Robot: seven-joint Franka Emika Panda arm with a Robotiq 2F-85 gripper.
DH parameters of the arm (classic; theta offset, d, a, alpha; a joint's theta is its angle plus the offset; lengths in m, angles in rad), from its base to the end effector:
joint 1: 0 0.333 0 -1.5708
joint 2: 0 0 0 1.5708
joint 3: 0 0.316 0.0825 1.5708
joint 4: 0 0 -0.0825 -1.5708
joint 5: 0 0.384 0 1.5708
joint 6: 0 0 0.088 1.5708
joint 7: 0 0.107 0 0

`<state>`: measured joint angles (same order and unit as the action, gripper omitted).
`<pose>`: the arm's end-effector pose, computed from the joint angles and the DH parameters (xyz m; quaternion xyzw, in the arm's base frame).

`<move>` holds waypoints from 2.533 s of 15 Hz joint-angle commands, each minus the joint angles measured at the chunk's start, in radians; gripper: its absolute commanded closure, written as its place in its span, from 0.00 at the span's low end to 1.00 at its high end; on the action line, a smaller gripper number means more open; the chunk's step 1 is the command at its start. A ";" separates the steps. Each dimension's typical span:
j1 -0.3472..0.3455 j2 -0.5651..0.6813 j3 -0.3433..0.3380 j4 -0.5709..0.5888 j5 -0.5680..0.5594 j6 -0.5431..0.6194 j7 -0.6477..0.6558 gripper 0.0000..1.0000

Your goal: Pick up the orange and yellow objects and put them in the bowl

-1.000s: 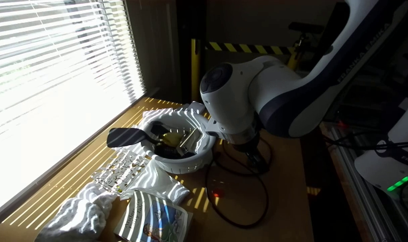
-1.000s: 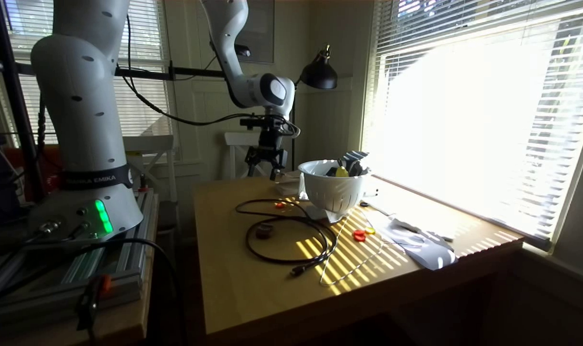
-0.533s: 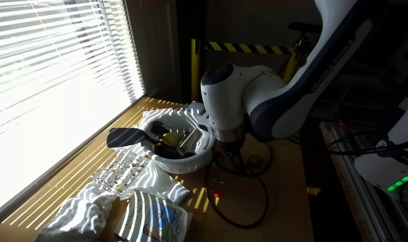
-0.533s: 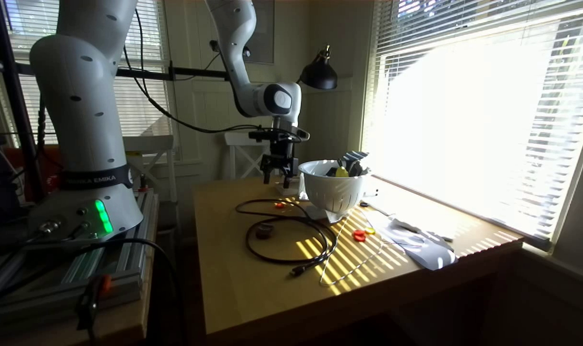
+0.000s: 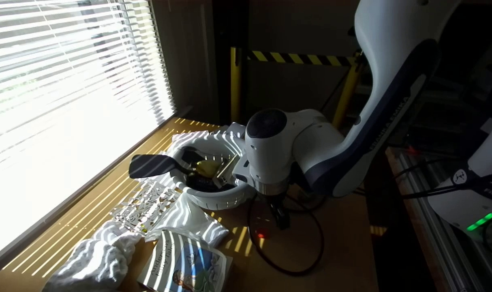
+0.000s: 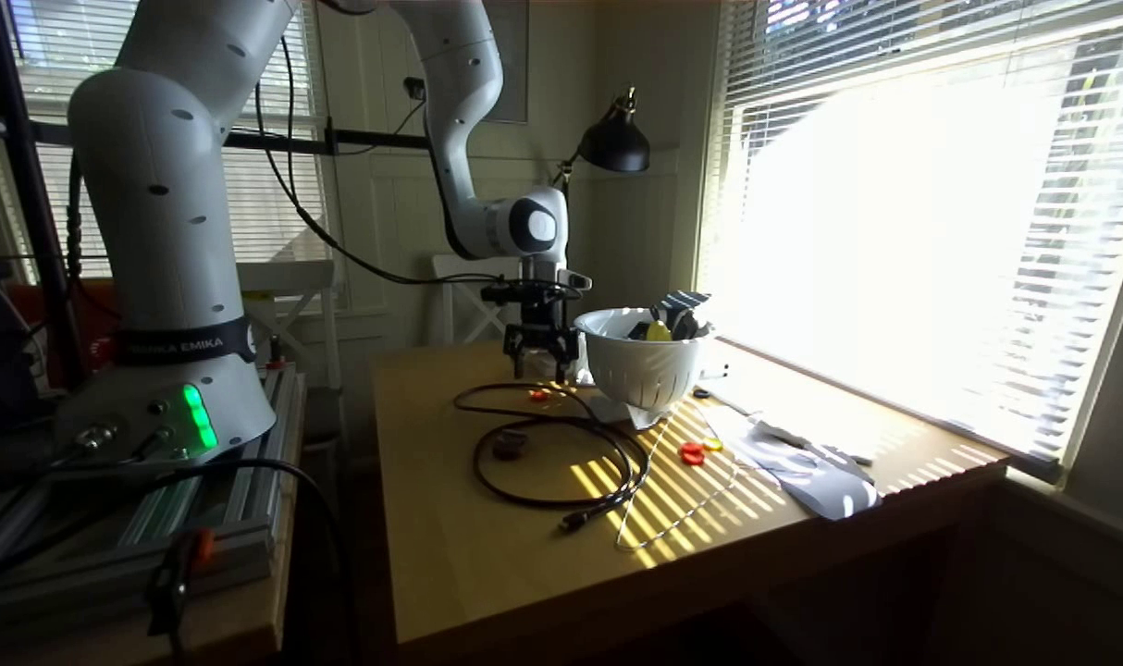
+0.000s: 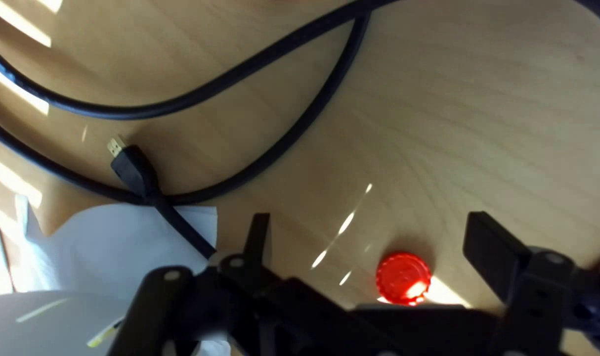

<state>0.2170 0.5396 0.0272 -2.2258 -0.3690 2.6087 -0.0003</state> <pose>0.5024 0.1342 0.1151 0.9536 0.2819 -0.0663 0.0822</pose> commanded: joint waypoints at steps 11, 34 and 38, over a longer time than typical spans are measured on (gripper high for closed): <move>-0.005 0.077 0.024 0.042 -0.006 0.096 -0.097 0.00; -0.077 0.175 0.100 0.159 0.075 0.025 -0.251 0.89; -0.017 0.100 0.096 0.109 -0.018 -0.072 -0.315 0.89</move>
<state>0.1462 0.6897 0.1351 -2.0844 -0.3284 2.5964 -0.2797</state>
